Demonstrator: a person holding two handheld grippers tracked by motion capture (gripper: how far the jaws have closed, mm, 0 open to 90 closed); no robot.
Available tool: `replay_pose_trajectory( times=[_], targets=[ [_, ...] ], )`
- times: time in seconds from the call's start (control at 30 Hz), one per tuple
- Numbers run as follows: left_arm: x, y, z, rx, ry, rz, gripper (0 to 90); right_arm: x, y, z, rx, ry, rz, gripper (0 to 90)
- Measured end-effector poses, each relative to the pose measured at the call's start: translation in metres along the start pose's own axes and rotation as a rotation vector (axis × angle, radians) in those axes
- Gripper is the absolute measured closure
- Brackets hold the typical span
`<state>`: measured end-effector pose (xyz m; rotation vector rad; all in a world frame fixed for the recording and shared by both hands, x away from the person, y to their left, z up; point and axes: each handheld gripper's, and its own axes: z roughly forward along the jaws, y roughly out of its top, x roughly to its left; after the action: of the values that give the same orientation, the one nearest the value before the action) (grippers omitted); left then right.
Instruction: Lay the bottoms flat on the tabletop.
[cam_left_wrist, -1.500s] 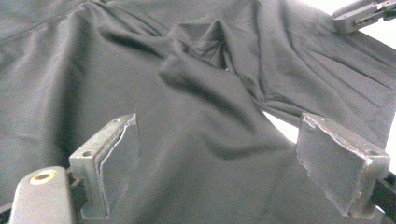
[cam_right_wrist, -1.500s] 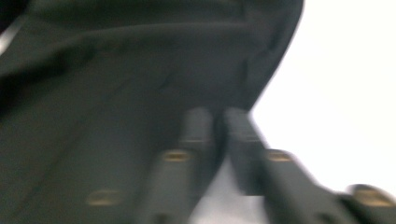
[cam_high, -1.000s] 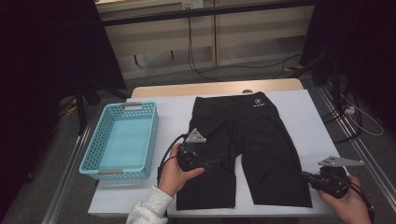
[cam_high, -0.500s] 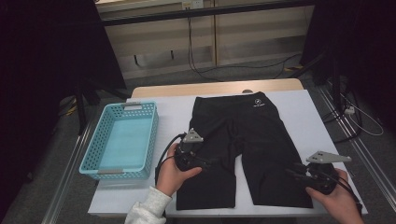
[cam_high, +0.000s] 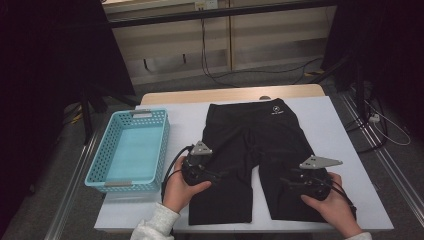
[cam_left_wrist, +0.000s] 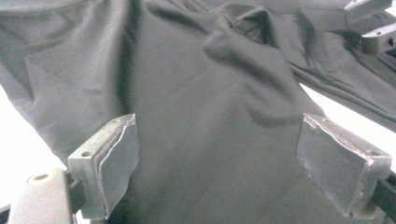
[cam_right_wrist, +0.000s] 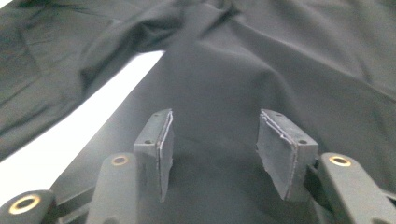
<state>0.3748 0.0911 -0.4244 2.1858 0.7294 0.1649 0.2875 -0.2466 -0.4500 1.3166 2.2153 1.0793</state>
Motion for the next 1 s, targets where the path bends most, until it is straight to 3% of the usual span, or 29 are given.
replay_pose_trajectory(
  times=[0.43, 0.57, 0.6, 0.7, 0.73, 1.0],
  targets=[
    [0.0, -0.001, 0.0, 0.003, 0.006, -0.001, 13.6, 0.049, 0.008, 0.025, 0.039, 0.114, -0.109, 52.3],
    [0.001, -0.001, -0.001, 0.001, 0.008, -0.005, 13.6, 0.057, 0.005, 0.03, 0.073, 0.116, -0.134, 58.0],
    [0.001, 0.0, -0.002, -0.005, 0.009, -0.004, 13.6, 0.059, 0.004, 0.031, 0.064, 0.088, -0.162, 69.9],
    [0.001, 0.0, -0.002, -0.005, 0.009, -0.004, 13.6, 0.056, 0.004, 0.029, 0.07, 0.086, -0.141, 86.9],
    [0.001, 0.0, -0.002, -0.005, 0.009, -0.004, 13.6, 0.055, 0.004, 0.028, 0.067, 0.099, -0.129, 88.7],
    [0.0, 0.0, -0.001, 0.001, 0.005, -0.002, 13.6, 0.067, 0.0, 0.022, 0.098, 0.19, -0.135, 89.2]
  ],
)
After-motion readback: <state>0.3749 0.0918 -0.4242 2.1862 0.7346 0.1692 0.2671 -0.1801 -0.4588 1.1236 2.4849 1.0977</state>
